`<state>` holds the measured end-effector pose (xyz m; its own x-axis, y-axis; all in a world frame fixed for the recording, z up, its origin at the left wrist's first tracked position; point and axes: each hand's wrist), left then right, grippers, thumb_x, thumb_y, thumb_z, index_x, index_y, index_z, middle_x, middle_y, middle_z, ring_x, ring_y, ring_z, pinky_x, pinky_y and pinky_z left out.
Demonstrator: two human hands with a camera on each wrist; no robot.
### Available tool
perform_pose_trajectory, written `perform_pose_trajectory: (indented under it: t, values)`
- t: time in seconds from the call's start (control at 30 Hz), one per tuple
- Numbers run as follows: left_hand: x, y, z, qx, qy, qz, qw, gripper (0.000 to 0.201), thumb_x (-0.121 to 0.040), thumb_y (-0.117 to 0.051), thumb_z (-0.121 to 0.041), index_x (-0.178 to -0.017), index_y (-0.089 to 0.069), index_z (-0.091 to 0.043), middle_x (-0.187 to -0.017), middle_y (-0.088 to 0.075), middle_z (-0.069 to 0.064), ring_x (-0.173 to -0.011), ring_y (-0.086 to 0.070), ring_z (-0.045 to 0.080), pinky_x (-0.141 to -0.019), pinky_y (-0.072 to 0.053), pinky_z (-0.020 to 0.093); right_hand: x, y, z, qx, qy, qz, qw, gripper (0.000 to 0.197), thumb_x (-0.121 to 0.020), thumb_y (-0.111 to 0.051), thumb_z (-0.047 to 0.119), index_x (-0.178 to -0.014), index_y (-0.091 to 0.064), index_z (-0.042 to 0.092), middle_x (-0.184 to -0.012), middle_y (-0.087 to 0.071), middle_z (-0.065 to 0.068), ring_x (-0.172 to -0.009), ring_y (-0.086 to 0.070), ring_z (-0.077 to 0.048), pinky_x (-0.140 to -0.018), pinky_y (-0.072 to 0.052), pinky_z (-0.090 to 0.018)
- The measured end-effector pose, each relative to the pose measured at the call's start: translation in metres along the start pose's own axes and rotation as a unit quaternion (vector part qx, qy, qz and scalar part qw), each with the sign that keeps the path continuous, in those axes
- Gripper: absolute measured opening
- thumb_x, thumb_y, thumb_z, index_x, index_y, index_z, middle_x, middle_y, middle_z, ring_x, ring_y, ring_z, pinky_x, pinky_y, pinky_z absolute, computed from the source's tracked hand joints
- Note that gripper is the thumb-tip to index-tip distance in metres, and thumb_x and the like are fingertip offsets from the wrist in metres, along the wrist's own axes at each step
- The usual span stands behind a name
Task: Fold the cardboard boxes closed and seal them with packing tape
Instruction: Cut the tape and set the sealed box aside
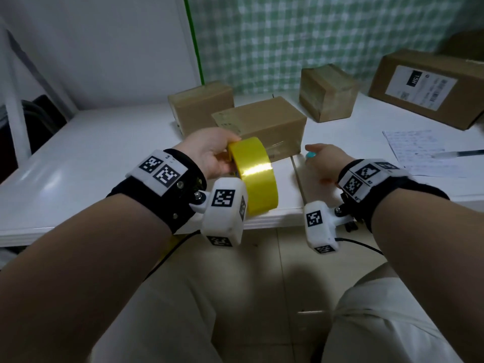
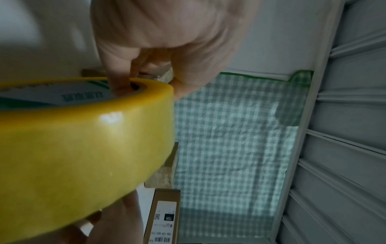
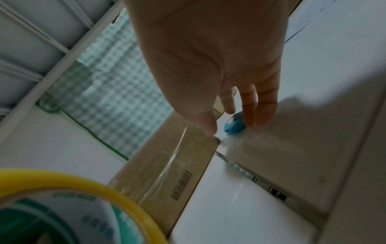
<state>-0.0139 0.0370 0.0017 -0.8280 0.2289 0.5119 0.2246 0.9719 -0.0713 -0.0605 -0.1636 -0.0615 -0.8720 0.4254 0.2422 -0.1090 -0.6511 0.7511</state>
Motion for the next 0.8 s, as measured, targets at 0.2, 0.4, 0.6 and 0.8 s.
perform_pose_trajectory:
  t: [0.2,0.4,0.6,0.8]
  values:
    - [0.001,0.011,-0.011,-0.091,-0.013,-0.001,0.996,0.014,-0.093,-0.043,0.004,-0.084,-0.051,-0.003,-0.049,-0.06,0.008,-0.039,-0.06,0.015,-0.041,-0.055,0.034,-0.008,0.0,-0.002,0.21,0.047,-0.035,0.976,0.038,-0.097,-0.042,0.012,-0.132,-0.053,0.007,-0.136,-0.051,-0.015,-0.126,-0.046,-0.031,-0.101,-0.038,-0.035]
    - [0.005,0.008,-0.013,-0.13,-0.005,0.022,0.991,0.013,-0.094,-0.043,0.001,-0.084,-0.051,-0.004,-0.064,-0.052,0.009,-0.041,-0.057,0.015,-0.043,-0.054,0.03,-0.009,0.001,0.004,0.178,0.019,-0.001,0.984,0.038,-0.084,-0.067,0.023,-0.115,-0.062,0.002,-0.113,-0.064,-0.015,-0.102,-0.06,-0.03,-0.081,-0.05,-0.033]
    - [0.007,0.0,-0.014,-0.197,-0.009,0.039,0.98,0.006,-0.092,-0.049,-0.004,-0.087,-0.053,-0.005,-0.071,-0.052,0.011,-0.059,-0.054,0.021,-0.05,-0.054,0.029,0.015,0.016,0.017,-0.058,0.047,0.107,0.992,0.027,-0.077,-0.077,0.026,-0.09,-0.066,0.005,-0.069,-0.052,-0.011,-0.052,-0.042,-0.017,-0.047,-0.036,-0.024]
    - [0.005,0.0,-0.014,-0.193,-0.012,0.062,0.979,0.02,-0.09,-0.051,-0.007,-0.11,-0.057,-0.008,-0.095,-0.055,0.018,-0.072,-0.057,0.026,-0.075,-0.054,0.041,0.039,0.038,0.049,-0.264,0.11,0.14,0.948,0.012,-0.086,-0.068,0.011,-0.083,-0.056,0.01,-0.067,-0.063,-0.007,-0.039,-0.051,-0.006,-0.039,-0.047,-0.017]
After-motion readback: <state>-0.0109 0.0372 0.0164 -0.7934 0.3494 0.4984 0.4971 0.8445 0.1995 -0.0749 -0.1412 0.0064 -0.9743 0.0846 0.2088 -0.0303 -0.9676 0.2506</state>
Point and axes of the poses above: each hand's wrist, its own x-axis away from the middle knuckle, its own y-axis out of the back of the hand, z = x × y
